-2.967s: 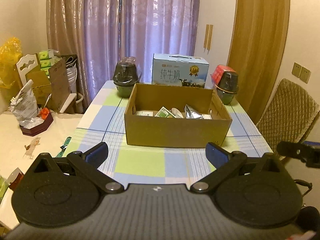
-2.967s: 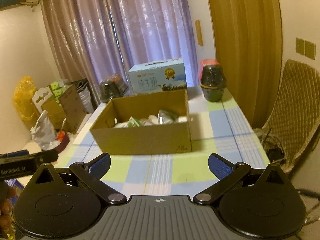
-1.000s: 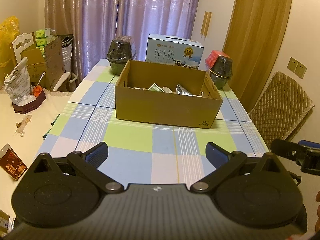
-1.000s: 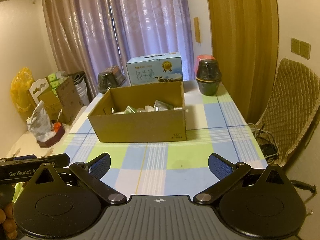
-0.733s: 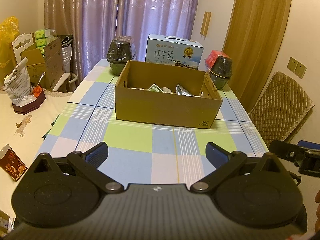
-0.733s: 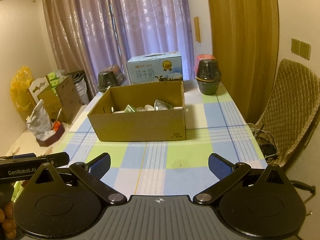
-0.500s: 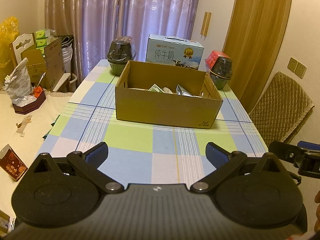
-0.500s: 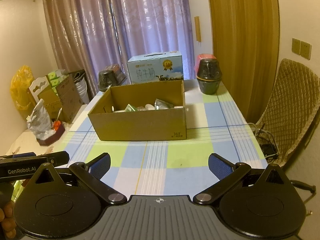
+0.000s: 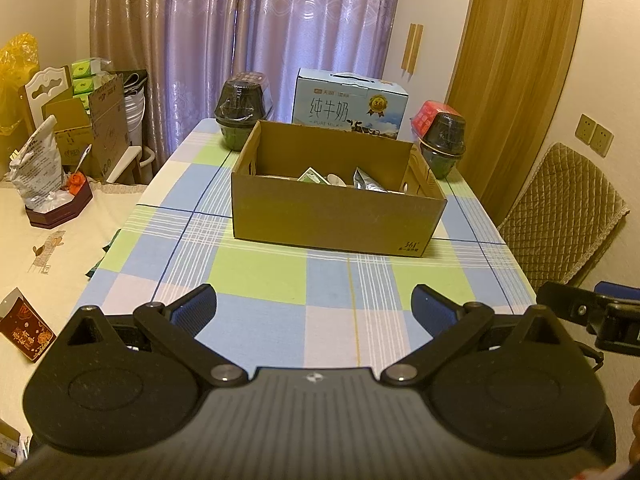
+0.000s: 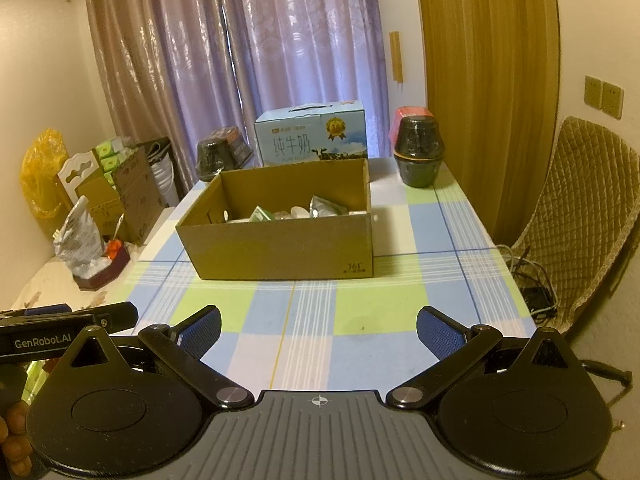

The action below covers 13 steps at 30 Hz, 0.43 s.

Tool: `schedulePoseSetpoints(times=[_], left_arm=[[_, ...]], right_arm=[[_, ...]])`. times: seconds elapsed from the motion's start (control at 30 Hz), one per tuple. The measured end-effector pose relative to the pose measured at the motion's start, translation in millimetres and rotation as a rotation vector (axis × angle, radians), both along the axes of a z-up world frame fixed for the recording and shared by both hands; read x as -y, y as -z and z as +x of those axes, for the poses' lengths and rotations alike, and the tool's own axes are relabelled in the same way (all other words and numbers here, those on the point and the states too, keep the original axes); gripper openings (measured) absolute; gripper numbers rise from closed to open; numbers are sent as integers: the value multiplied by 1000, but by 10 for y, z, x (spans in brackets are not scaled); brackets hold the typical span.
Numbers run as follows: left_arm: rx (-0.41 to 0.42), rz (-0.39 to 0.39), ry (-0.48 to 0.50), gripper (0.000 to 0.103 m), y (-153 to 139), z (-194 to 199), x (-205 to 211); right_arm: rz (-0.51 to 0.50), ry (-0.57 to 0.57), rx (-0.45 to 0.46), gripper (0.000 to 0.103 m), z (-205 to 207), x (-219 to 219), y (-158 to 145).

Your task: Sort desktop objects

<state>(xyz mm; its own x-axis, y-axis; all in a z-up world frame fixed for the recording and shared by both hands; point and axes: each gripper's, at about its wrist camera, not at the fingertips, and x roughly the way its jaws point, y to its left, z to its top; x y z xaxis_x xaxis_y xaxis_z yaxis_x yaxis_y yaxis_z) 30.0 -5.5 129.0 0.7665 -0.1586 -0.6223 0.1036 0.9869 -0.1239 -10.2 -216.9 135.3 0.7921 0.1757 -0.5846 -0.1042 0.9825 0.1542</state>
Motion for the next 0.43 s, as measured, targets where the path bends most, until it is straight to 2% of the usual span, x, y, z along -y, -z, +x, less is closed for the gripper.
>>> schedulePoseSetpoints(times=[0.43], left_arm=[[7,-8,12,102,7,-7,-3]], right_arm=[[-1,-1,-2,101,-21,-4,36]])
